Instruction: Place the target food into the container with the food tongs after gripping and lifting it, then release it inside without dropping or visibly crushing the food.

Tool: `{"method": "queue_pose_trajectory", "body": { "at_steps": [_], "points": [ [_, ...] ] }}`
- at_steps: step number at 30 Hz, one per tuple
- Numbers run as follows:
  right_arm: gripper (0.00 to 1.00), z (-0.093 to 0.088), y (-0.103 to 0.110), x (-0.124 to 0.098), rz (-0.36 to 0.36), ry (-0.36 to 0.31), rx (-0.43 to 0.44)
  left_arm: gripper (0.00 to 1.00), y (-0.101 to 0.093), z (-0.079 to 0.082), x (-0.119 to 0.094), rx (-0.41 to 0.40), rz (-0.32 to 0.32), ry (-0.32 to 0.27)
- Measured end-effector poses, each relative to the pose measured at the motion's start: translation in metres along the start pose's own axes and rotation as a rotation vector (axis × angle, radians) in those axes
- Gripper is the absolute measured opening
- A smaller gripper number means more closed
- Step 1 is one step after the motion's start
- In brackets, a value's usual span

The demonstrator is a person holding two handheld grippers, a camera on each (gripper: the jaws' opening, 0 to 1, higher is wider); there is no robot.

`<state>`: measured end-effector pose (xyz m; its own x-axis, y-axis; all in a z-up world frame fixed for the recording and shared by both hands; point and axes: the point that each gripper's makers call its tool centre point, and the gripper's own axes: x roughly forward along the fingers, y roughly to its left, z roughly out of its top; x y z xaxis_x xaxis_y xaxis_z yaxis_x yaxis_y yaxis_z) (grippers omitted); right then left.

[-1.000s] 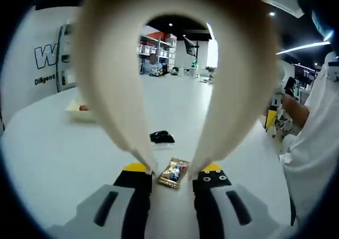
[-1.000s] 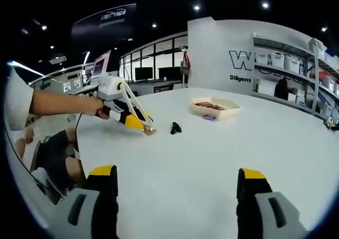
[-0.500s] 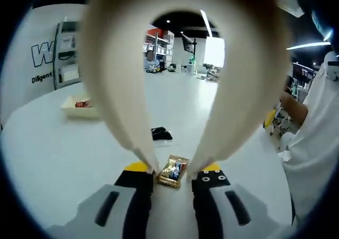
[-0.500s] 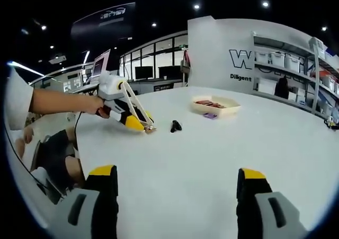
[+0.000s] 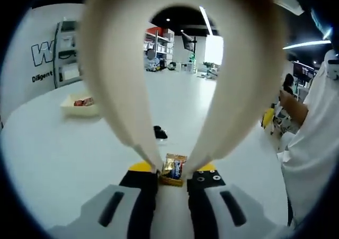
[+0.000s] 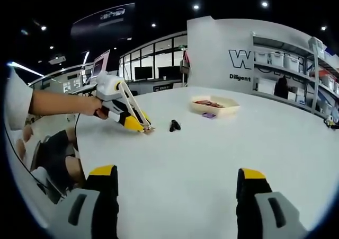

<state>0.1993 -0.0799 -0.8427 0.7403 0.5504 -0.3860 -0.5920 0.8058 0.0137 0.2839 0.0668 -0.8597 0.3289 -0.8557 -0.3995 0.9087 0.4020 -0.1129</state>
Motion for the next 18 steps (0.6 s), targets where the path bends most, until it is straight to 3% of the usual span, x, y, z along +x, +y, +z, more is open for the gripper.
{"method": "queue_pose_trajectory", "body": {
  "at_steps": [4,6,11,18],
  "points": [
    [0.91,-0.001,0.001,-0.001,0.002,-0.004,0.005,0.19,0.002,0.0,0.0,-0.052,0.007,-0.018],
    [0.91,-0.001,0.0,-0.002,0.001,-0.005,0.004,0.19,0.003,0.002,-0.001,-0.148,0.008,-0.044],
    [0.91,-0.002,-0.002,-0.003,-0.002,-0.007,0.01,0.19,0.008,0.004,-0.001,-0.173,0.027,-0.068],
    [0.91,-0.002,-0.004,-0.004,-0.004,-0.008,0.012,0.2,0.018,0.028,-0.004,-0.232,0.041,-0.141]
  ]
}}
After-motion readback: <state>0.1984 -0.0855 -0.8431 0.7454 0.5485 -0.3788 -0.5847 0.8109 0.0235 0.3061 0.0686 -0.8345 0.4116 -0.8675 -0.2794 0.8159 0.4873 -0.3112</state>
